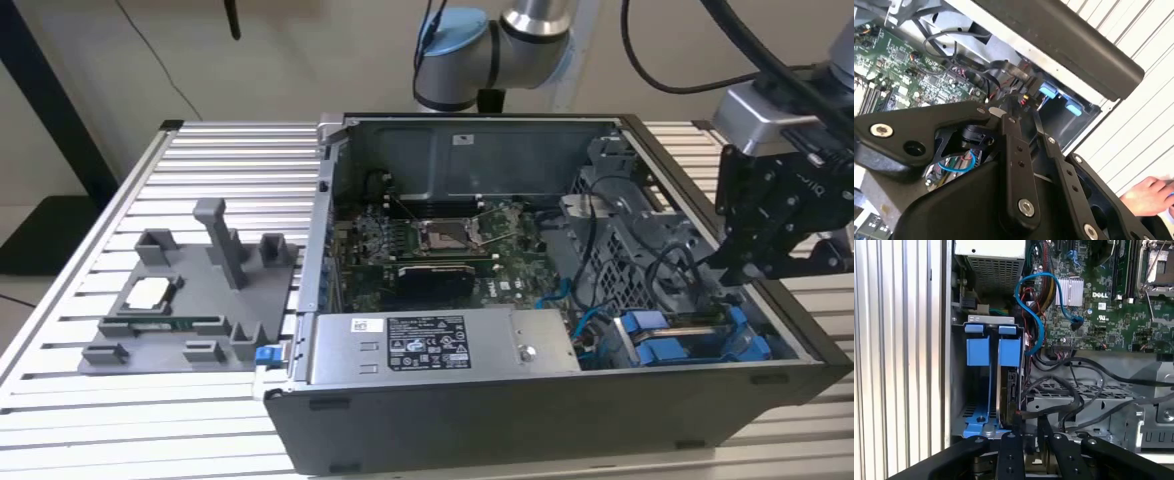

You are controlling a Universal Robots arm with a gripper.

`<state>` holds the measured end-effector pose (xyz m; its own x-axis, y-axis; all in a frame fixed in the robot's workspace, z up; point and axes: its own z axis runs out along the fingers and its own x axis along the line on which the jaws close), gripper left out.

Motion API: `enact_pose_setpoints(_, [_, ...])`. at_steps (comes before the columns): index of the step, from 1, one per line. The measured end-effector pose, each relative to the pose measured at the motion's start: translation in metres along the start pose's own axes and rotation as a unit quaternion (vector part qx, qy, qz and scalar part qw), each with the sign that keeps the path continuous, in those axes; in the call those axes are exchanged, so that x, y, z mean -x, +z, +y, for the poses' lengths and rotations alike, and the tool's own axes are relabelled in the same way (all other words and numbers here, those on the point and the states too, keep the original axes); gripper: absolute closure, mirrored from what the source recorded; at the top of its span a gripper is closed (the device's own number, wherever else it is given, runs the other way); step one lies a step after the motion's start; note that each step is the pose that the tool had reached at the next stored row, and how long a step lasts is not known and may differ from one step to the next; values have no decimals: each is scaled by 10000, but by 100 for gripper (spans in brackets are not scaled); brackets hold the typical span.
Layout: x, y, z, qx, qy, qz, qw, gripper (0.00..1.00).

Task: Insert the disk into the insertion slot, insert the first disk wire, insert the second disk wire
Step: 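Insert the first disk wire, then insert the second disk wire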

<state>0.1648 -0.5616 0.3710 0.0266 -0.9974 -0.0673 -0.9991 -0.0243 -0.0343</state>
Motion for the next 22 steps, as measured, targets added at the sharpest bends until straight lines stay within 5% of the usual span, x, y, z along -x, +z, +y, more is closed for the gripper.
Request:
enact_pose_setpoints(13, [-5, 6, -276, 164, -40, -4, 9999, 73])
enact_pose_setpoints(15, [-4, 8, -310, 256, -33, -1, 9997, 73])
enact_pose_setpoints(19, [-5, 10, -370, 552, -13, -4, 9985, 73])
enact_pose_setpoints(22, [-6, 12, -421, 640, -8, -7, 9979, 73])
